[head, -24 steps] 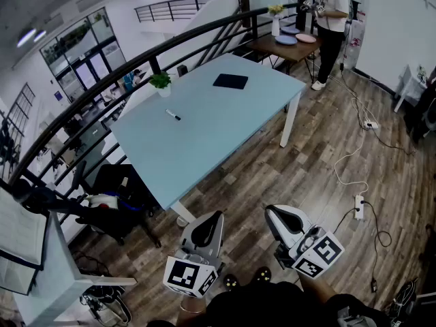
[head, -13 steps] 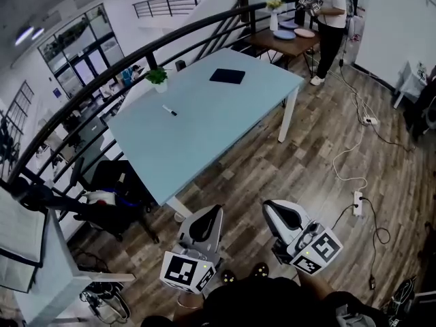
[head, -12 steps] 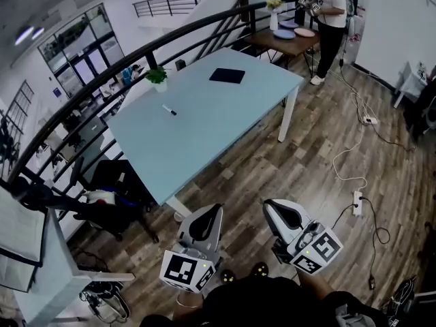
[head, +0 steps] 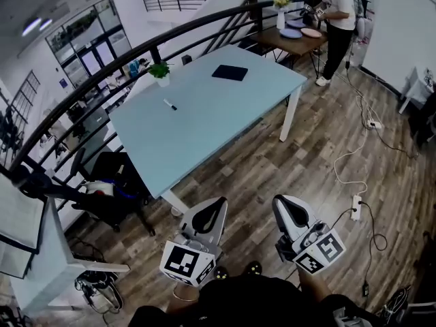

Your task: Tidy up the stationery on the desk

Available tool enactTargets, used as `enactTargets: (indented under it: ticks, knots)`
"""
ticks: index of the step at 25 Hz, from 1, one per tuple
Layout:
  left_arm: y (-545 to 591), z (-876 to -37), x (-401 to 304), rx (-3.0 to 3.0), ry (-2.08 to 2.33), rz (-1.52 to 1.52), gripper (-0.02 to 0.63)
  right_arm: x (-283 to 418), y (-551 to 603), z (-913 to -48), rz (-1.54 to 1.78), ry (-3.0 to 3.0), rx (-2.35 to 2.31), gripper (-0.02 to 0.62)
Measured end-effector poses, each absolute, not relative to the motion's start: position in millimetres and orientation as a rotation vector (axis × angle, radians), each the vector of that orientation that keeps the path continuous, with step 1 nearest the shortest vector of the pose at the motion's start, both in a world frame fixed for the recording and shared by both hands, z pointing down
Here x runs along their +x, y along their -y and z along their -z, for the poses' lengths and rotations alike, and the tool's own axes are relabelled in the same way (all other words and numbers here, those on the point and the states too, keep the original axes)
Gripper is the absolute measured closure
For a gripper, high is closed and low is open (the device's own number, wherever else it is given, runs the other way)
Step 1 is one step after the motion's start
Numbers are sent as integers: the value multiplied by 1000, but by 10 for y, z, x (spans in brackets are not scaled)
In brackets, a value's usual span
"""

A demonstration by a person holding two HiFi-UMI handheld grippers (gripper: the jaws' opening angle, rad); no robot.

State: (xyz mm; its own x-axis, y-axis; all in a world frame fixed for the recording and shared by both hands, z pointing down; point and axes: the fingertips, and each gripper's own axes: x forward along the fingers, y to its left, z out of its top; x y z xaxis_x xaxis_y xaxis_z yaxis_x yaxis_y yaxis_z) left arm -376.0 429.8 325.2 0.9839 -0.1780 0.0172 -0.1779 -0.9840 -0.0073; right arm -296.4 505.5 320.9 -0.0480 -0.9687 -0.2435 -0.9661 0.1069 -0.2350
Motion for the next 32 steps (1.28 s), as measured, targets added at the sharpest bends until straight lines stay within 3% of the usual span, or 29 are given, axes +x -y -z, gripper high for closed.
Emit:
enactTargets:
  ticks: [32]
  knots:
    - [-4375, -3378, -2552, -3134, -133, 47, 615, -1846, -5325, -3483, 72, -1925, -2027, 600]
